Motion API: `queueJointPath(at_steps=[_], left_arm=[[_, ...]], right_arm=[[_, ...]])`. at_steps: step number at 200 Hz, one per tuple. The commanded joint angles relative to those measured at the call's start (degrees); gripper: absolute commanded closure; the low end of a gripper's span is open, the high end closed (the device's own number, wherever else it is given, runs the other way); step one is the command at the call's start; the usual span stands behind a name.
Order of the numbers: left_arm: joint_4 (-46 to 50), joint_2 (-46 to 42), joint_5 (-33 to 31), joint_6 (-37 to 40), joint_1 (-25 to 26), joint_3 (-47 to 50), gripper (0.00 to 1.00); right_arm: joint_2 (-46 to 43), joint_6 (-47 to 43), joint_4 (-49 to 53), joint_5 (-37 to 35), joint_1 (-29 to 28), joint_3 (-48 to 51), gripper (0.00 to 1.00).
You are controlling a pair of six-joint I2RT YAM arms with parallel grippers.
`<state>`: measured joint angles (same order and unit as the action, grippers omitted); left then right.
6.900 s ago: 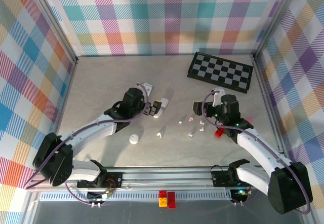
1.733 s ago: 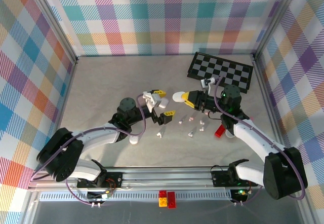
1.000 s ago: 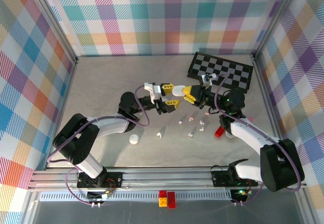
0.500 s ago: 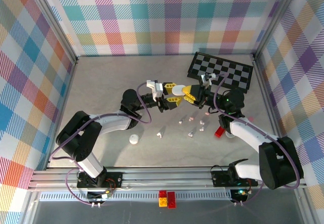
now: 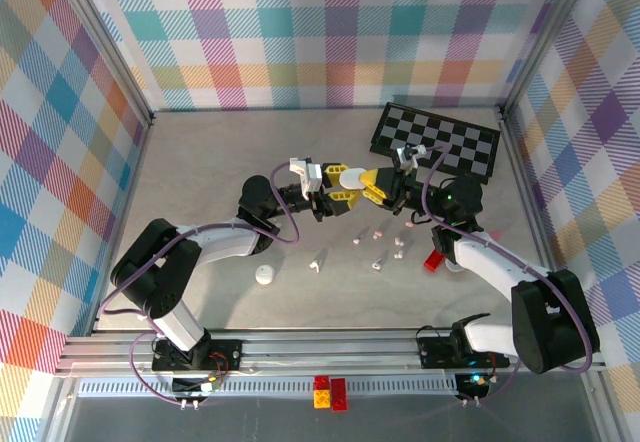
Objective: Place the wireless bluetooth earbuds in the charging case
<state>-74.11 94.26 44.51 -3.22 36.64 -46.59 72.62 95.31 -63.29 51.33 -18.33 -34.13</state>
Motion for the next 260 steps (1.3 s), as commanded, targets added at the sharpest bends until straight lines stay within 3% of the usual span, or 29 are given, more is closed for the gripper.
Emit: queueJointPath(at_steps=[1, 89, 112, 142, 170, 192, 227, 260], left_arm=[[-3.42, 0.13, 2.39, 0.37, 0.45, -1.05, 0.55], [-3.44, 0.4, 2.74, -0.03, 0.53, -1.14, 0.6], [-3.33, 0.56, 2.69, -0.18, 0.53, -1.05, 0.61], [-3.26, 0.71, 2.53, -0.82, 0.53, -0.23, 0.61], [-3.16, 0.04, 2.53, -0.91, 0.47, 1.65, 0.61], [-3.07, -0.6, 2.97, -1.38, 0.36, 3.05, 0.61], [-3.08, -1.1, 5.46, -4.03, 0.01, 4.86, 0.61], [-3.0, -1.41, 8.02, -6.86, -0.17, 6.07, 0.62]], right_arm=[[0.24, -0.91, -0.54, 0.17, 0.34, 0.82, 0.89], [-0.54, -3.41, 4.02, 0.17, 0.35, 0.96, 0.86], [-1.7, -5.43, 7.09, -0.09, 0.31, 0.75, 0.72], [-4.25, -9.84, 12.95, -1.66, 1.03, 1.46, 0.4], [-7.76, -15.1, 19.3, -1.59, 2.94, 1.56, 0.21], [-12.73, -27.18, 36.4, -2.13, 4.25, -1.09, 0.16], [-19.22, -62.17, 75.96, -10.66, 4.1, -13.45, 0.1], [-21.39, -86.07, 89.27, -15.69, 2.58, -20.02, 0.05]])
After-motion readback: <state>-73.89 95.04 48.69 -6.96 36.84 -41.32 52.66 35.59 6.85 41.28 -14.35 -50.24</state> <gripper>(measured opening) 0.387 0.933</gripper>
